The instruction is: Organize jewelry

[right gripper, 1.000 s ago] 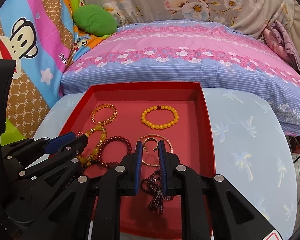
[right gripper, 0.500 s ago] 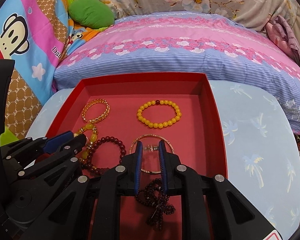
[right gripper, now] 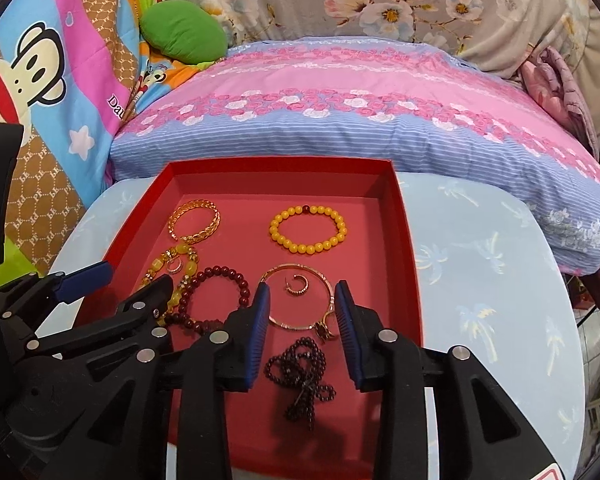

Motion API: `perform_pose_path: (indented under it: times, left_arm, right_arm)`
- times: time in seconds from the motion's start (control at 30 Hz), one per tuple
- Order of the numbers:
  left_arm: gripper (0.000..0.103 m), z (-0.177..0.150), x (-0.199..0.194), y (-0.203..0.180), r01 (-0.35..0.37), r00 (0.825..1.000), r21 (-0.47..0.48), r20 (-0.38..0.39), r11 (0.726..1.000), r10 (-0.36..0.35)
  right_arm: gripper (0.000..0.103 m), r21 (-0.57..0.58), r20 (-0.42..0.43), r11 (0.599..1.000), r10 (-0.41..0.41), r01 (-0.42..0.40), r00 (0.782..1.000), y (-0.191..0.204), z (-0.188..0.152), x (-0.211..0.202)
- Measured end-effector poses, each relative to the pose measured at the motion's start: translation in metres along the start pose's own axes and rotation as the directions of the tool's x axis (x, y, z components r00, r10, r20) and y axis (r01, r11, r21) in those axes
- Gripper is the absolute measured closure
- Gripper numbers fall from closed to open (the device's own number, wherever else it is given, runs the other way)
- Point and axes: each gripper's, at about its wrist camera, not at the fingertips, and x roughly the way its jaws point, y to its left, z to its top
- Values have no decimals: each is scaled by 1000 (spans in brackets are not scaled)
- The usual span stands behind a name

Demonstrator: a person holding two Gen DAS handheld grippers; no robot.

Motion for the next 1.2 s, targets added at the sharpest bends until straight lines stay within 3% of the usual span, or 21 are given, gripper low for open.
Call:
perform_pose_path:
  times: [0.67,1.2]
  left_arm:
    - [16,-60,-67,17,-38,999,-60,36,997,40]
    - [13,-90,-88,20,-34,999,-73,29,997,36]
  right_arm:
    - [24,59,26,998,-31,29,999,-11,-47,-72]
    - [18,75,14,996,-41,40,999,-11,-77,-94]
